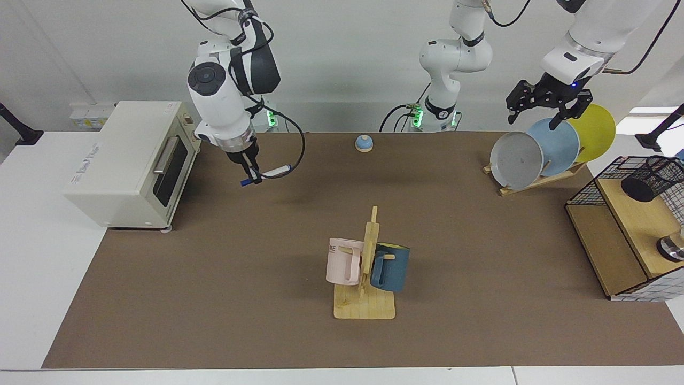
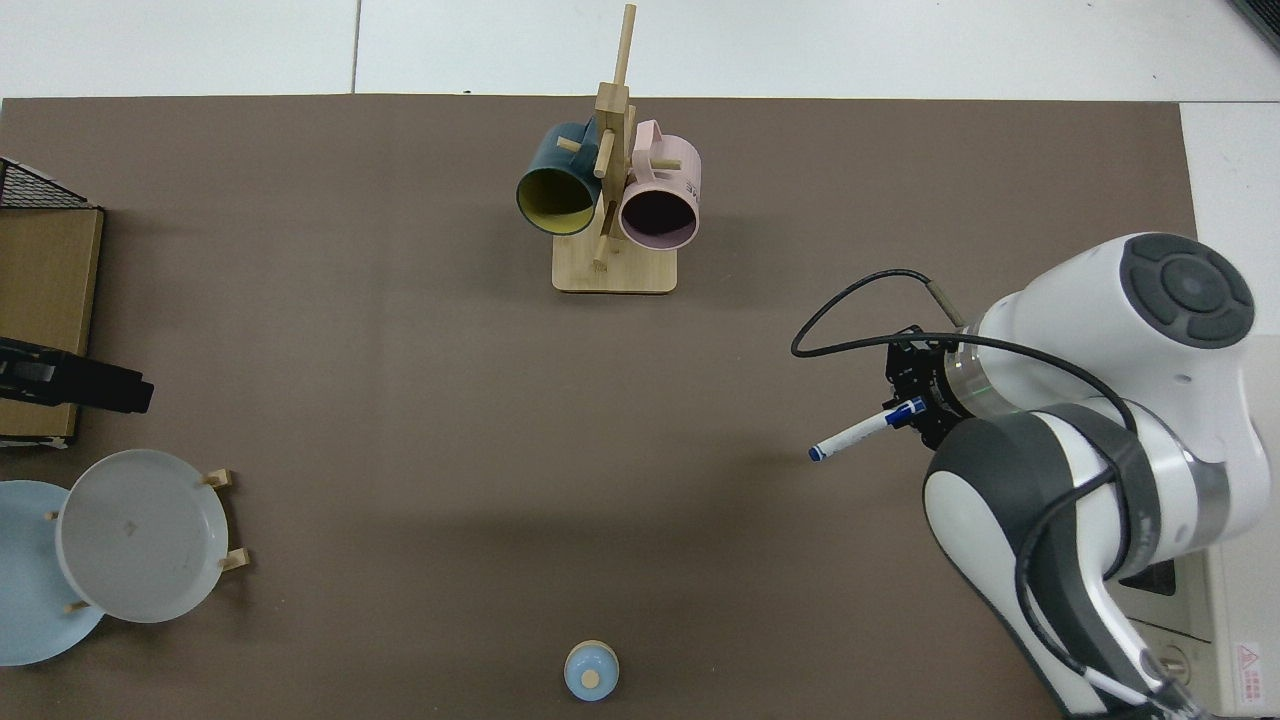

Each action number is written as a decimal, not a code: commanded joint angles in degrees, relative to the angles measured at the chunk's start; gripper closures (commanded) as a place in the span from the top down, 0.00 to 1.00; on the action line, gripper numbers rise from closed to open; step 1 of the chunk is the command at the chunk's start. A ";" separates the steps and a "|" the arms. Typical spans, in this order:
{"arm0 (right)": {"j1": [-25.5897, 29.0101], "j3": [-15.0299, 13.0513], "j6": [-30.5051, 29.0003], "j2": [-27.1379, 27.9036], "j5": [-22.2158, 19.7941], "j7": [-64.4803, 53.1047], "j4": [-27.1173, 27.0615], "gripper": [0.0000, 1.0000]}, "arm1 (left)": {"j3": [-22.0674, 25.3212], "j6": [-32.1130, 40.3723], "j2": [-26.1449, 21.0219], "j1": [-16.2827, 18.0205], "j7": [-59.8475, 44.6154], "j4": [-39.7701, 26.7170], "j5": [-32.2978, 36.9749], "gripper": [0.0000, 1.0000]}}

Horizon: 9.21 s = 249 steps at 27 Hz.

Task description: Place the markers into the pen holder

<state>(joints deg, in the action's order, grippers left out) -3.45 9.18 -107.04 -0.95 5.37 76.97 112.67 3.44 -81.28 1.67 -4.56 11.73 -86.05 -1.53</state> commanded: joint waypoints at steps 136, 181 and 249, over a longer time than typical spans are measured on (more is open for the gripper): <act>-7.28 -0.74 16.25 -4.59 -6.07 -52.59 -14.06 1.00 | -10.74 -9.60 12.48 -4.85 42.59 -21.80 11.17 0.00; 3.54 -0.13 21.00 -1.32 -6.08 -70.99 -21.11 1.00 | -1.52 -11.00 8.88 0.34 60.33 -11.34 49.69 0.00; 4.24 -0.21 15.98 -4.76 -3.53 -71.08 -14.94 1.00 | 11.76 -39.30 -5.62 12.82 87.23 -13.79 49.07 0.00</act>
<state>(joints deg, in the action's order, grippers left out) -0.05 8.64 -89.33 -4.76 0.78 6.90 96.23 16.16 -119.44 -6.47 7.22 97.92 -96.18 48.34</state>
